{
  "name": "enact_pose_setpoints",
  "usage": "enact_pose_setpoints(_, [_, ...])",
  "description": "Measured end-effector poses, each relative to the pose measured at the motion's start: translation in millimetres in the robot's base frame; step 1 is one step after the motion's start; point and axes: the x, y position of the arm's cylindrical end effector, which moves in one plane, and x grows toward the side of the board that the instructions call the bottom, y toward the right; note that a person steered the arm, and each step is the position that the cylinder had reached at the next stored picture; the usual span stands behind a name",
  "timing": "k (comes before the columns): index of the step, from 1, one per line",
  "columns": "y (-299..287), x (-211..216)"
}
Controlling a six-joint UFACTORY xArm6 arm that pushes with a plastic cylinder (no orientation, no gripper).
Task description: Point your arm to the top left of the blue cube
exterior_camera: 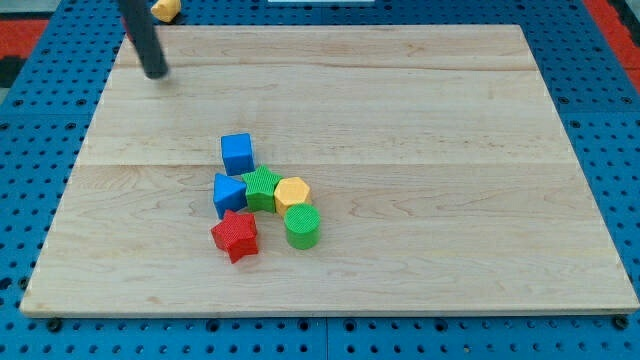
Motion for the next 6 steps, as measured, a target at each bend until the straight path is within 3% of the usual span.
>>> enact_pose_setpoints(6, [37, 12])
